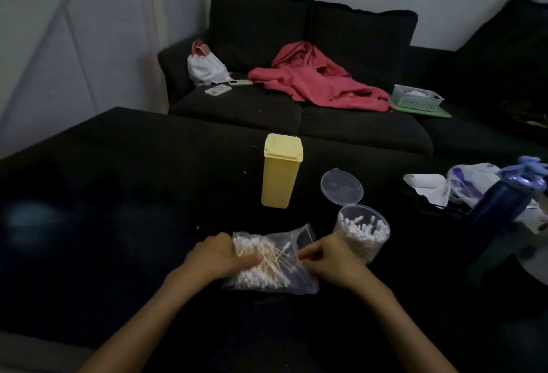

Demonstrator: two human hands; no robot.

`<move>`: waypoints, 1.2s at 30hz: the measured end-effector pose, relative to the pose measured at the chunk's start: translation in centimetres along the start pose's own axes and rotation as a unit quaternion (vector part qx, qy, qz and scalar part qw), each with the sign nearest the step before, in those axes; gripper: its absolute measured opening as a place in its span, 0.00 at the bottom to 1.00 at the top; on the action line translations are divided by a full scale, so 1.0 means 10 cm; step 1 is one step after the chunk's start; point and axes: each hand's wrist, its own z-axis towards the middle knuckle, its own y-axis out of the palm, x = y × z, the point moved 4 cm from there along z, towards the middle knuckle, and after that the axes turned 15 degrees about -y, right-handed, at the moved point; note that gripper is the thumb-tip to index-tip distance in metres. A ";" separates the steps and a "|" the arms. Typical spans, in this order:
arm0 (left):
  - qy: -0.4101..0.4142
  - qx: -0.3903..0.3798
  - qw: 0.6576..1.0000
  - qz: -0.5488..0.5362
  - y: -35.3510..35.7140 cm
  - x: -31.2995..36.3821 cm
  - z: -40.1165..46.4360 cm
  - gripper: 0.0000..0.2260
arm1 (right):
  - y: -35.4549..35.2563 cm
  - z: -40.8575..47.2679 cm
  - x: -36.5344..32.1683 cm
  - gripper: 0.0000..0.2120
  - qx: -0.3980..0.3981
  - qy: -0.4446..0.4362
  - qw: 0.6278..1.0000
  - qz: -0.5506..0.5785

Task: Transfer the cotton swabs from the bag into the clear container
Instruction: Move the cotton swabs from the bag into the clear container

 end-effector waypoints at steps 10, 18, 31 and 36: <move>0.023 -0.123 0.957 -0.262 0.15 0.16 -0.11 0.10 | 0.00 -0.04 0.12 0.22 0.012 0.047 0.997 -0.064; -0.003 -0.187 0.923 -0.337 0.18 0.22 -0.23 0.09 | -0.08 -0.11 0.17 0.10 0.002 0.095 0.988 0.124; -0.004 -0.196 0.904 -0.379 0.23 0.26 -0.25 0.07 | -0.18 -0.11 0.18 0.15 0.072 0.114 0.987 0.091; 0.007 -0.148 0.900 -0.409 0.22 0.25 -0.22 0.11 | -0.08 -0.08 0.23 0.07 0.021 0.092 0.993 0.074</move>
